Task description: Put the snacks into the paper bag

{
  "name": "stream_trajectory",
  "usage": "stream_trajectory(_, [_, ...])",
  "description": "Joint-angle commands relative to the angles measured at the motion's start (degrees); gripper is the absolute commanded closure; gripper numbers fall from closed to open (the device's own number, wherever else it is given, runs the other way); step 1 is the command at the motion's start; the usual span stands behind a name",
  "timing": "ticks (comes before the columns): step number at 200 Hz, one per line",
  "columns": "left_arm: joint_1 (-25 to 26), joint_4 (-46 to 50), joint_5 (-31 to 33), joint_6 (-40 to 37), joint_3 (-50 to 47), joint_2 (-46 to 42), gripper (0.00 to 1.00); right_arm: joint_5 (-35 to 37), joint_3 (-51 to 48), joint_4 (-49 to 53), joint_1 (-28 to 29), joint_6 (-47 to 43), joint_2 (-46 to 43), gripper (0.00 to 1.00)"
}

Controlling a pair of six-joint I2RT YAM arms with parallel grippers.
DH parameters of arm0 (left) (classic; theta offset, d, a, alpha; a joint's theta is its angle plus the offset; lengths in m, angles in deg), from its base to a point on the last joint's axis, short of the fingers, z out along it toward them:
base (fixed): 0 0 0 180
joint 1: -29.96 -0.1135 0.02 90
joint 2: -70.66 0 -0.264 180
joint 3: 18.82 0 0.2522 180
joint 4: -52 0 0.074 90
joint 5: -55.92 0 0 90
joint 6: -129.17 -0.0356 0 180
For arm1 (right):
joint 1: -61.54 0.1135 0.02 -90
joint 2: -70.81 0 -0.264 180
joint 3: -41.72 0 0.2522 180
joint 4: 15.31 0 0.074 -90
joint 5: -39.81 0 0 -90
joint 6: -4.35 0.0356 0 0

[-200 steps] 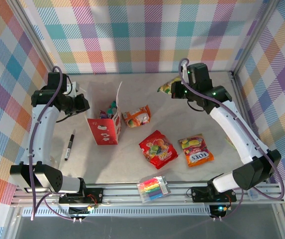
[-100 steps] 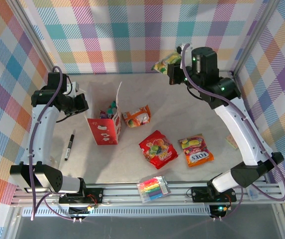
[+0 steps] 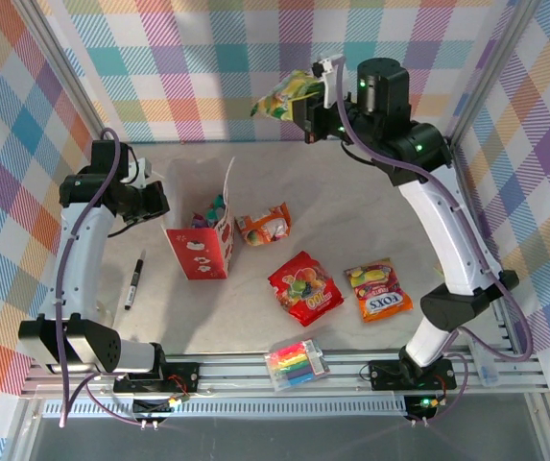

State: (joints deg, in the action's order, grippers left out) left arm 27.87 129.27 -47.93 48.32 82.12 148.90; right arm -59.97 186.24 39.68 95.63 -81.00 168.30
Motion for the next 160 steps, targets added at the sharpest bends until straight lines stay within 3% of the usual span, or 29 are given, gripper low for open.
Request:
stream_trajectory(1, [-0.7,1.1,0.5,-0.8,-0.1,-1.7,0.96,-8.9,4.2,-2.6,2.0,0.0,1.7,1.00])
stream_trajectory(32, [-0.7,1.1,0.4,-0.8,-0.1,-2.0,0.96,-11.3,9.8,0.0,4.6,0.6,5.7,1.00])
stream_trajectory(97, [-0.7,1.5,0.1,-1.0,-0.1,-2.9,0.96,-13.6,10.9,0.9,9.9,-2.3,9.6,1.00])
stream_trajectory(160, [-0.7,1.3,-0.6,-0.9,-1.4,-3.4,0.96,-16.8,12.2,3.8,11.6,-7.0,14.0,1.00])
